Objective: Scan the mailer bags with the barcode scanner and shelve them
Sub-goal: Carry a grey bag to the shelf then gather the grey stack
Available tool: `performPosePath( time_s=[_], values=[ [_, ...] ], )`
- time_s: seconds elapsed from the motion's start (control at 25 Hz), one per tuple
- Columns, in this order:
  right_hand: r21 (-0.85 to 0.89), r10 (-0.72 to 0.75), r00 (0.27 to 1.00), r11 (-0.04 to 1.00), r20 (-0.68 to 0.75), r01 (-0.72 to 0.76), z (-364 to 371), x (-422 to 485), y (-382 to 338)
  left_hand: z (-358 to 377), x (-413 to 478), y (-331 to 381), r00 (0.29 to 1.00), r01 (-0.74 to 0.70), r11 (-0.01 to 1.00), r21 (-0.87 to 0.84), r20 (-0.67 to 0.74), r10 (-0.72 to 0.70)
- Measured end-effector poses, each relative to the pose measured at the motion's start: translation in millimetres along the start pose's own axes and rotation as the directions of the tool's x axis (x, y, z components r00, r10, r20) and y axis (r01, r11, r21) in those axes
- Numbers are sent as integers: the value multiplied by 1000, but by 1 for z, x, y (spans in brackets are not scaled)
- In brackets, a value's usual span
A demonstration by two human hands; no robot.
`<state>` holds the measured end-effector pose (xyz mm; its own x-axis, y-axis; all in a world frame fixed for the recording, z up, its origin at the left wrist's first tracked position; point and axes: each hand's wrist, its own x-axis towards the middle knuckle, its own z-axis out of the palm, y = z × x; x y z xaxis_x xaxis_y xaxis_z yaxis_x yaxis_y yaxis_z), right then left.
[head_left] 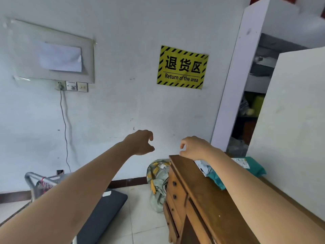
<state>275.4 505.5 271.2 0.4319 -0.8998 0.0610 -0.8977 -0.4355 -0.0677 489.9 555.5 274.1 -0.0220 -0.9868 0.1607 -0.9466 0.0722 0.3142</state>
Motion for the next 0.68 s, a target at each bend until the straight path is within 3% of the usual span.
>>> performPosePath(
  time_s=[0.24,0.48,0.68],
  values=[
    [170,283,957,948,-69,-268,-8,117,80,8,171,-15,988,-144,990,9,50,143],
    [168,470,882,871,-14,-462,29,208,160,90,344,-16,933,-302,952,-42,190,304],
    [321,731,682,650,-17,-689,49,269,224,145,484,7,829,-437,893,-106,338,446]
  ],
)
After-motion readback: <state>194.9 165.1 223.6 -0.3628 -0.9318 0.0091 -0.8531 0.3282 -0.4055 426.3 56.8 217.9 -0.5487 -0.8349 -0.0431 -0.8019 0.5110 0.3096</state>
